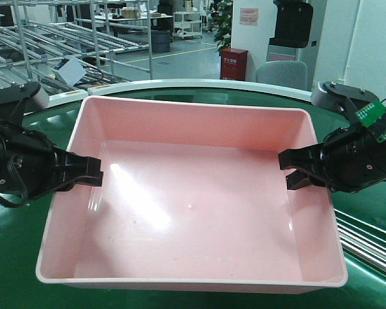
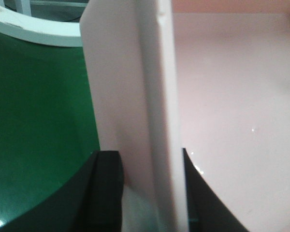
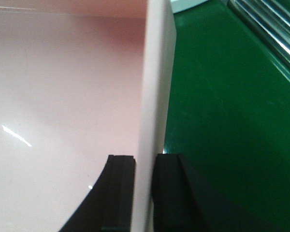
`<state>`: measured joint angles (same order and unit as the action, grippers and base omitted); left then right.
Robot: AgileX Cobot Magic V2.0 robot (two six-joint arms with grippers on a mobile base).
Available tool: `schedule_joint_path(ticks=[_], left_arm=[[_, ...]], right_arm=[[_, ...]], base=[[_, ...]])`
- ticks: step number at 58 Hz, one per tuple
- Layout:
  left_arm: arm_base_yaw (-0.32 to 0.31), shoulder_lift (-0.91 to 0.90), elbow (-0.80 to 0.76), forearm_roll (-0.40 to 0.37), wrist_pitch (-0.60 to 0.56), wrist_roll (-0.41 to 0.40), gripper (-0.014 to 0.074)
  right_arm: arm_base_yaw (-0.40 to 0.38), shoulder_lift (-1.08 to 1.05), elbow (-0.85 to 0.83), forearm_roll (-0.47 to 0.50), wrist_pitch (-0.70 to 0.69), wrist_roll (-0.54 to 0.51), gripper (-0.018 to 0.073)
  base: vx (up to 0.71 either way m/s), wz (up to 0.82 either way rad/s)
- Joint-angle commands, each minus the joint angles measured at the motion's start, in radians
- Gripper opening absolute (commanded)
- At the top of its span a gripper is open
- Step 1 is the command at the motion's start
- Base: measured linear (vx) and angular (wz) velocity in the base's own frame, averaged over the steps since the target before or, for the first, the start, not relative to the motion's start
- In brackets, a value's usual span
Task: Grab pink bin and stack on right shelf
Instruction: 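Lift the pink bin off the conveyor with both grippers, then hold the pink bin with both grippers while the base drives to the shelf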
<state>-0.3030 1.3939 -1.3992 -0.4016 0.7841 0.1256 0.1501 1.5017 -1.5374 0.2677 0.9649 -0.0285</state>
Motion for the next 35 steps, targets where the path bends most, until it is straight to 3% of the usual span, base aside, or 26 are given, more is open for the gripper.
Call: schedule_joint_path(ticks=[1,35], left_arm=[[-0.019,-0.046,-0.031,-0.094,-0.056,0.023,-0.0008],[-0.019,-0.047,-0.031,-0.094,-0.056,0.023,-0.0008]], right_arm=[[-0.001,-0.037,-0.032,0.048,-0.087,-0.013,-0.0008],[-0.001,-0.037,-0.032,0.048,-0.087,-0.013,-0.0008]], base=[[-0.23,-0.07],[-0.24,-0.05]])
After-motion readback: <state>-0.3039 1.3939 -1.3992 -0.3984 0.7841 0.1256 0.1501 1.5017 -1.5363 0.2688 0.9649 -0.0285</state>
